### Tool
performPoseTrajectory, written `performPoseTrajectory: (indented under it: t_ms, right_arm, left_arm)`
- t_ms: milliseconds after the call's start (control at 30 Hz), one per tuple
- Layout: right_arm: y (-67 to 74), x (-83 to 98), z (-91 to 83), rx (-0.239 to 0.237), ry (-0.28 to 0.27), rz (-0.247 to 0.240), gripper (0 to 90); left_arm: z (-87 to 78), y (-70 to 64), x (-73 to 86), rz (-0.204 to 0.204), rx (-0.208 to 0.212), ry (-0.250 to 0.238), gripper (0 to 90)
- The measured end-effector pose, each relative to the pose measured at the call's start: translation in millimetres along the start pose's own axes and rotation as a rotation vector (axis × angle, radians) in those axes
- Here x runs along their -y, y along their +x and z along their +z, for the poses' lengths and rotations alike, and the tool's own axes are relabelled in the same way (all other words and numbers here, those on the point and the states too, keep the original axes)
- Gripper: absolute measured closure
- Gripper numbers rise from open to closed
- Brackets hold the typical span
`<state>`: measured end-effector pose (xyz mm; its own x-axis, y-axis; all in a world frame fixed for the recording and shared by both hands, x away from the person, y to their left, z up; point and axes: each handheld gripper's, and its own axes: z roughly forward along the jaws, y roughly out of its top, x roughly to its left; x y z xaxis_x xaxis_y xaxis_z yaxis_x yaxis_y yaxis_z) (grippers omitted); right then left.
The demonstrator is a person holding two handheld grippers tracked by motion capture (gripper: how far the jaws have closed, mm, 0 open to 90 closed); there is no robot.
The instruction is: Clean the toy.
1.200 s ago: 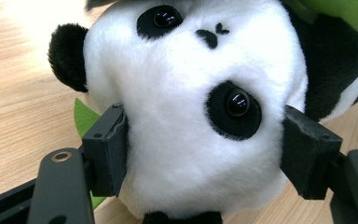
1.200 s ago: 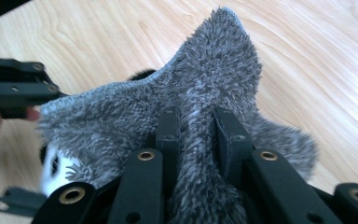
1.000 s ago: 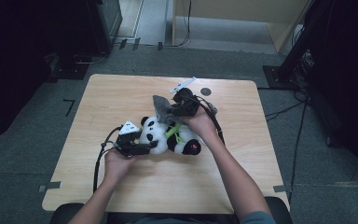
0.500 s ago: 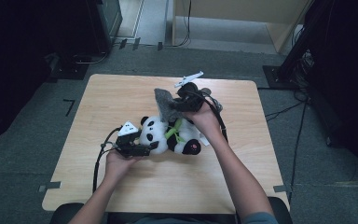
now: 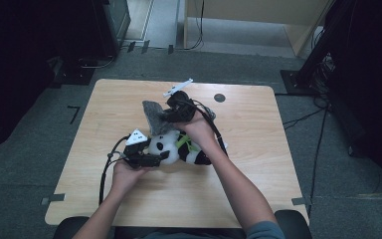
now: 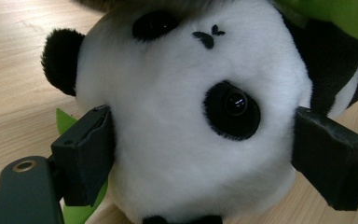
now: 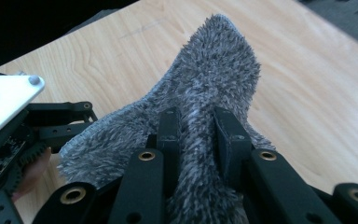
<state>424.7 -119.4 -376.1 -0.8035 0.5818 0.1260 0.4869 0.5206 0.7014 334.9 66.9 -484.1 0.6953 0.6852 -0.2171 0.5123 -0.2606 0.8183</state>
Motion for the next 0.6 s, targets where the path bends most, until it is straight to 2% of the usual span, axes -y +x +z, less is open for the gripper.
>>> performPoseTrajectory:
  t_ms: [100,200,400,600]
  right_arm:
    - [1.0,3.8,13.4,-0.008,0.032,0.001,75.0]
    - [-1.2,9.1,18.8,-0.009,0.053,0.005,74.9]
    - [-5.4,15.3,15.6,-0.002,0.053,0.004,74.6]
    - [-15.6,23.1,0.9,0.029,0.047,0.023,74.5]
  left_arm:
    - [0.1,0.0,-0.1,-0.005,-0.001,-0.001,13.1]
    - [0.4,0.5,0.1,-0.009,-0.004,-0.002,13.1]
    - [0.7,0.3,0.3,-0.014,-0.007,0.003,13.3]
    - [1.0,0.0,1.1,-0.015,-0.011,0.002,13.4]
